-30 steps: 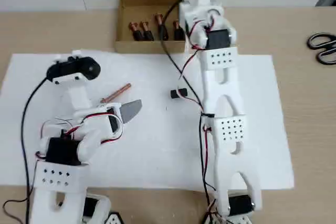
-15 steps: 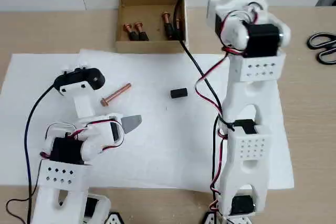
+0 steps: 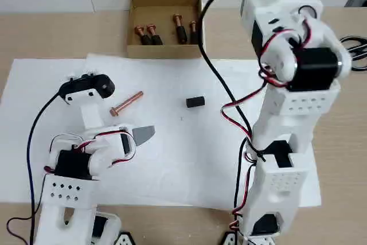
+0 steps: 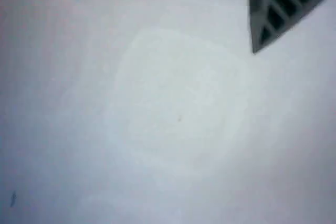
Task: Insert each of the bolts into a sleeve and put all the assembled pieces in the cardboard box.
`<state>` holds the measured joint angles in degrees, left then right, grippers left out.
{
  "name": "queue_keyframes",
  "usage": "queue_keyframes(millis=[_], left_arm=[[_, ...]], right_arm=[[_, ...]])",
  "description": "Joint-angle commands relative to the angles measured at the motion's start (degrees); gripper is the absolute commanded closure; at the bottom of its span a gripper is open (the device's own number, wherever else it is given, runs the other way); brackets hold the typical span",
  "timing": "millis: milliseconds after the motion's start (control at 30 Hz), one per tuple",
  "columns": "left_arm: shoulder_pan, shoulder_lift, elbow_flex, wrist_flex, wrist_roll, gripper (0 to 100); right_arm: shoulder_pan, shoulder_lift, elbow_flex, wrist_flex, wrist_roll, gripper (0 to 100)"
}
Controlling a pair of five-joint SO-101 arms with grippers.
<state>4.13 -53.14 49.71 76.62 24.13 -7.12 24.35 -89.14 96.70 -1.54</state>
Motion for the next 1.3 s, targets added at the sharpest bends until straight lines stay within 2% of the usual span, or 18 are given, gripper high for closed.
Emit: queue_keyframes(millis=[0,233,400,500,600,800,900,1267], left_arm=[[-0.4,-0.9,-2.8,-0.9,-0.1,67],[-0.4,-0.9,-3.7,-2.2,-0.2,67],[-0.4,-0.9,-3.7,-3.2,-0.2,67],[-0.4,-0.9,-3.7,-3.2,-0.1,67],[-0.4,-0.9,-3.6,-2.8,0.0,67],[-0.4,-0.9,-3.6,-2.8,0.0,67],[-0.4,-0.9,-3.6,-2.8,0.0,67],[-0.4,-0.9,-3.4,-2.8,0.0,67]], right_arm=[[0.7,-2.6,8.3,0.6,2.3,74.3],[-0.1,-16.6,30.2,0.1,1.9,74.3],[-4.3,-25.5,47.2,-0.4,1.7,74.2],[-5.8,-28.3,56.6,-0.5,-2.9,74.2],[-5.8,-28.7,62.6,-1.7,-6.6,74.2],[-6.4,-25.5,70.2,-2.3,-7.2,74.2],[-7.2,-20.0,71.6,-6.6,-7.6,74.2],[-12.4,3.2,71.7,-24.4,-38.9,74.2]])
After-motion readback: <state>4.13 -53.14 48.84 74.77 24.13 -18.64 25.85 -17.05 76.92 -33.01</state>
